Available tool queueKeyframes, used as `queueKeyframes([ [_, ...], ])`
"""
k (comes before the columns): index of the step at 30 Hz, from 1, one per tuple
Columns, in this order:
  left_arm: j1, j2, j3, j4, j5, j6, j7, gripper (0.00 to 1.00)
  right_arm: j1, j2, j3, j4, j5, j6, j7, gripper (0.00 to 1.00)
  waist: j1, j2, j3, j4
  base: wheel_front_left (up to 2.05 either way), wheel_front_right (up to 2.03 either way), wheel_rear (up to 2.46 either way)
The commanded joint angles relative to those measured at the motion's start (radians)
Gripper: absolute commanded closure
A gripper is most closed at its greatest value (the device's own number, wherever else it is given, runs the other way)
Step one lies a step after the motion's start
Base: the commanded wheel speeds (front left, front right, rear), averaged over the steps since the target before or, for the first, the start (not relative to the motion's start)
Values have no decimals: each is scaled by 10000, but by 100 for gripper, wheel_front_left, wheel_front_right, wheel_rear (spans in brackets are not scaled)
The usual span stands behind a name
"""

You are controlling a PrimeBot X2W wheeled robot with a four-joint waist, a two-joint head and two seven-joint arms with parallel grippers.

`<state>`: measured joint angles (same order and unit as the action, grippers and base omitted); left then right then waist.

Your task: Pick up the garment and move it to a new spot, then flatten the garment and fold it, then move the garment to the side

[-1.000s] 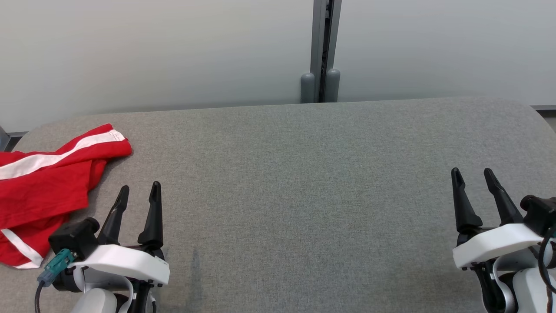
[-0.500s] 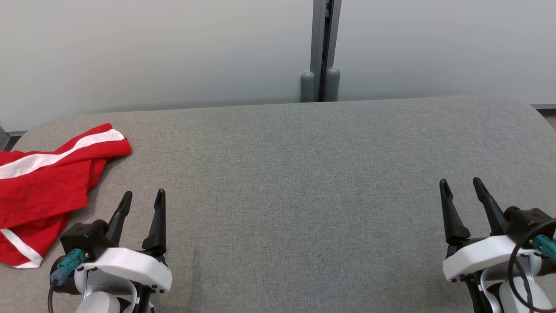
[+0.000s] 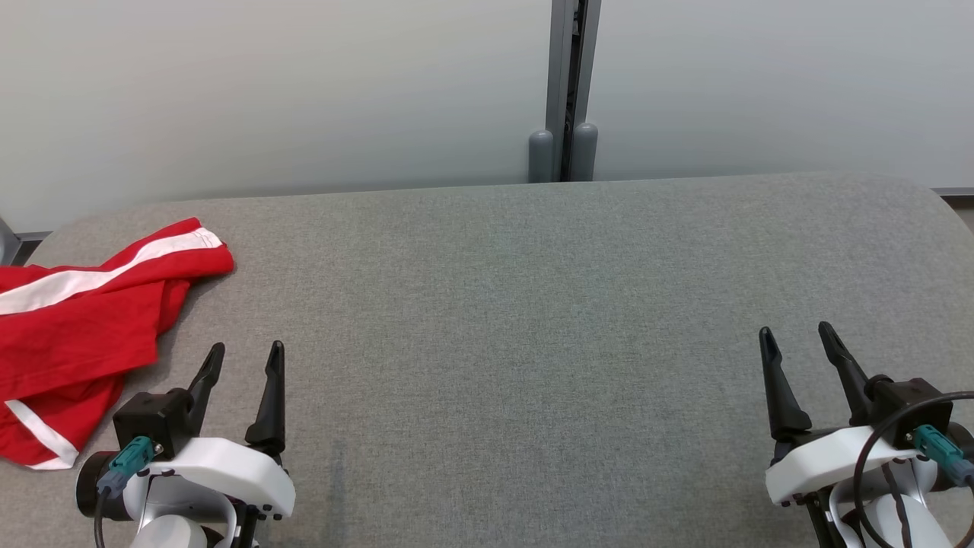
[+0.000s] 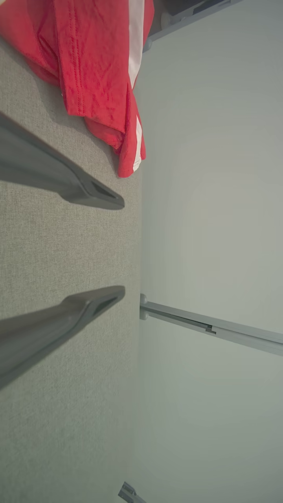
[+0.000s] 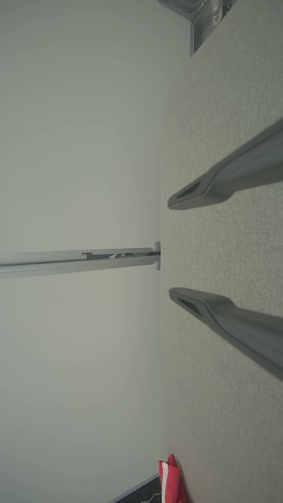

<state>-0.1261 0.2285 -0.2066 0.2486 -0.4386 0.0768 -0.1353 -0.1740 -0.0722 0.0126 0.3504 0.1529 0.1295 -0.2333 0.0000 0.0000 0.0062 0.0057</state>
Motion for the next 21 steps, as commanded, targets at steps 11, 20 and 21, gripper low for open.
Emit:
queueKeyframes([
  [11,98,113,-29,74,302,42,56,0,37,19,94,141,-74,22,-343,0,0,0,-6,6,0,0,0],
  [20,51,120,-58,124,168,29,32,0,18,-32,48,112,409,22,-343,0,0,0,15,-17,0,0,0],
  [21,48,119,-64,127,156,35,27,0,8,-51,54,117,424,22,-343,0,0,0,21,-20,0,0,0],
])
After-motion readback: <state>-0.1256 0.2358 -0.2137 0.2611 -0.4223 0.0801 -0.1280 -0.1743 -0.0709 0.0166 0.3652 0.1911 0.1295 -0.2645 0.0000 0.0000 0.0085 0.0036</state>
